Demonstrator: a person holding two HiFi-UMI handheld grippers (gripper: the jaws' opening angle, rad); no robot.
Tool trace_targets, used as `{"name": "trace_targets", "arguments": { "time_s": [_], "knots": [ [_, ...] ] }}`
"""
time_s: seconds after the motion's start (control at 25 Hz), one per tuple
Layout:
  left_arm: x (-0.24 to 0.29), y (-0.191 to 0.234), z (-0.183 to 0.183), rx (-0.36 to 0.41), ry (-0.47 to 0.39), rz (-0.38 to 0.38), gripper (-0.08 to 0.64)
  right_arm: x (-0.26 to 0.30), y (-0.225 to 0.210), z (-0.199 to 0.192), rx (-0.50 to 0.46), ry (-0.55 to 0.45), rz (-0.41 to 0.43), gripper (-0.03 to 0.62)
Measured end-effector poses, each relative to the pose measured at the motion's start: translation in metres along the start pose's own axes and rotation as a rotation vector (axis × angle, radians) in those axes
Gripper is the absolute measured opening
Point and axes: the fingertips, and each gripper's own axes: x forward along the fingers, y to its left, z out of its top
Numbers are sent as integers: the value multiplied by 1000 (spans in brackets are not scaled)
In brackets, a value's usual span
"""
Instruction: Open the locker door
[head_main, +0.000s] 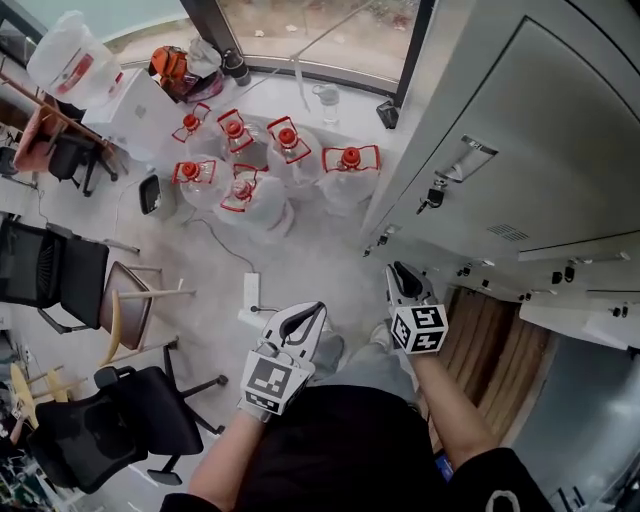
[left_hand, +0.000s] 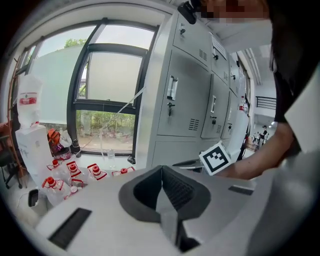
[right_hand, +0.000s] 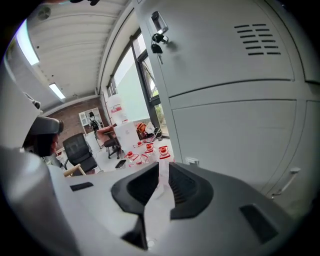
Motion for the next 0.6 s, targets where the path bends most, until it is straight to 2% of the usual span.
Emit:
{"name": "trace_targets", "arguments": {
  "time_s": [0.12, 0.2, 0.28, 0.6],
  "knots": [
    [5, 6, -16, 14, 30, -25, 23, 24, -10, -21, -6, 18, -43, 67],
    [9, 11, -25, 19, 48, -36, 23, 38, -16, -33, -8, 31, -64, 112],
    [11, 15, -34, 21, 65, -40, 23, 49, -21, -42, -9, 42, -83, 118],
    [7, 25, -65, 5, 122, -43, 23, 85, -41, -61, -17, 43, -124, 161]
  ]
}}
